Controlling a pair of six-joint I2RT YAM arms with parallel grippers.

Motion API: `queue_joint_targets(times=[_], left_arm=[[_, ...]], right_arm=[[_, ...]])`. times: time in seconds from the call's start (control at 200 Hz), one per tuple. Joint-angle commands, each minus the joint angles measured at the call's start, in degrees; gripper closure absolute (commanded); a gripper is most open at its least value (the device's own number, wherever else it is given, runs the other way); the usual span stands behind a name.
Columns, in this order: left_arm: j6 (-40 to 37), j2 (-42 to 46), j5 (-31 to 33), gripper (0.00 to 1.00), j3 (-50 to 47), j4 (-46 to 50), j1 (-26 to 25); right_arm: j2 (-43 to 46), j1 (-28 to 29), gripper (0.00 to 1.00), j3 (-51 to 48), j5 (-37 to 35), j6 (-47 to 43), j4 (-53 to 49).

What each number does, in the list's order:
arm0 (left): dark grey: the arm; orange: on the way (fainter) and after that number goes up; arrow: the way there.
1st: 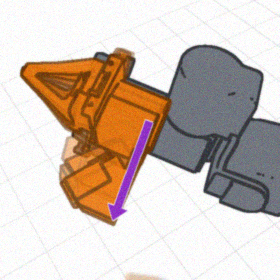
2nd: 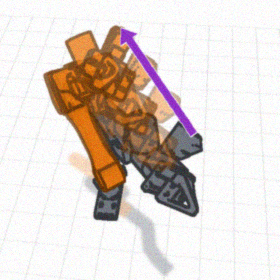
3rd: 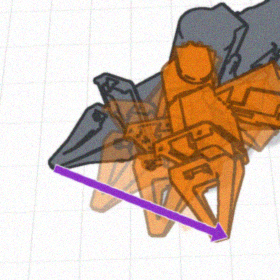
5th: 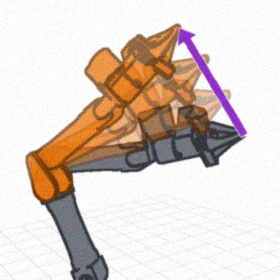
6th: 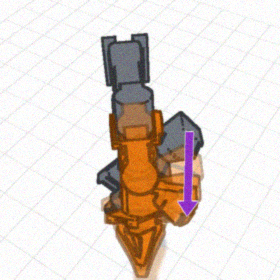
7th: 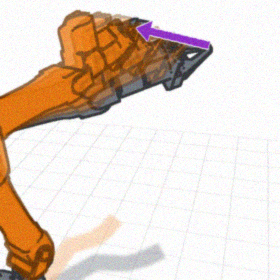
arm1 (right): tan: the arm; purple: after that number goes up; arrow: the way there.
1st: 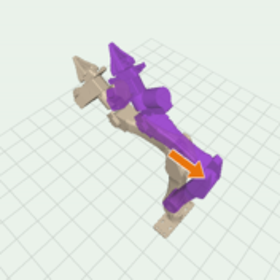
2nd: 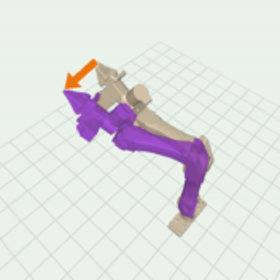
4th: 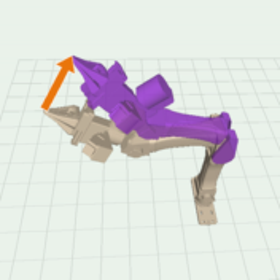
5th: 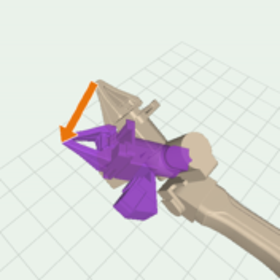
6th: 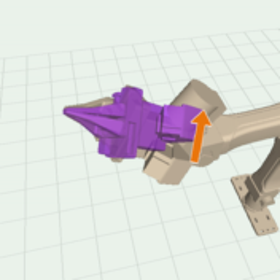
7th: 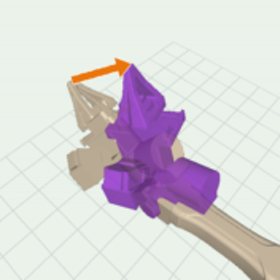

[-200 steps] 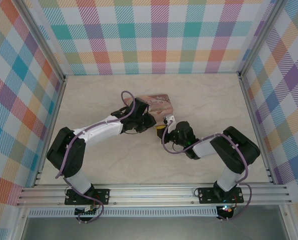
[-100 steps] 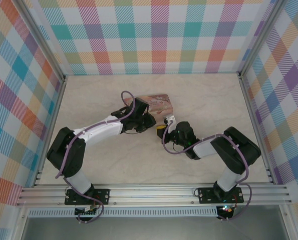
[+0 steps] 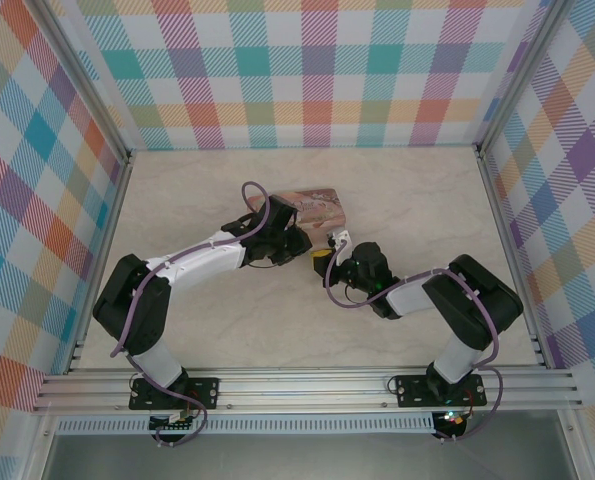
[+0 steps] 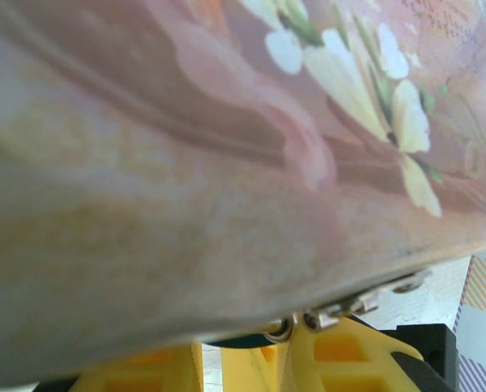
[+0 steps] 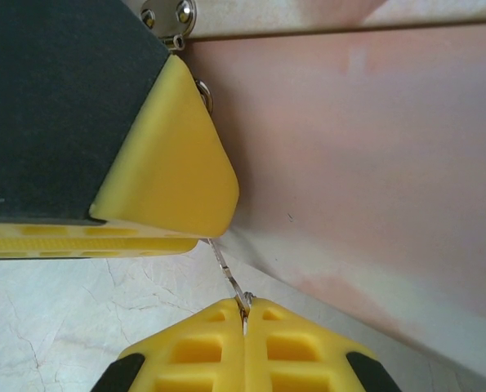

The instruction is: Unlock a padlock with a key

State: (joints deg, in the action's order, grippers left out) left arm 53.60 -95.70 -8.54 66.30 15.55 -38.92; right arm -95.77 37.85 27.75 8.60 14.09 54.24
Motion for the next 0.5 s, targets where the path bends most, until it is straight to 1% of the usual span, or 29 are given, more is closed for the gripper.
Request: queue_joint_targets(times=[0.0, 0.495], left_arm=[[0.2, 2.4, -1.9, 0.92, 0.4, -1.4, 0.2], [-1.9, 2.6, -4.2, 0.93, 1.3, -0.2, 0.2]], right_arm=[[0.5, -0.1, 0.99, 2.0, 2.9, -0.5, 2.8], [1.2, -1.3, 0.99, 3.4, 5.9, -0.2, 3.7]])
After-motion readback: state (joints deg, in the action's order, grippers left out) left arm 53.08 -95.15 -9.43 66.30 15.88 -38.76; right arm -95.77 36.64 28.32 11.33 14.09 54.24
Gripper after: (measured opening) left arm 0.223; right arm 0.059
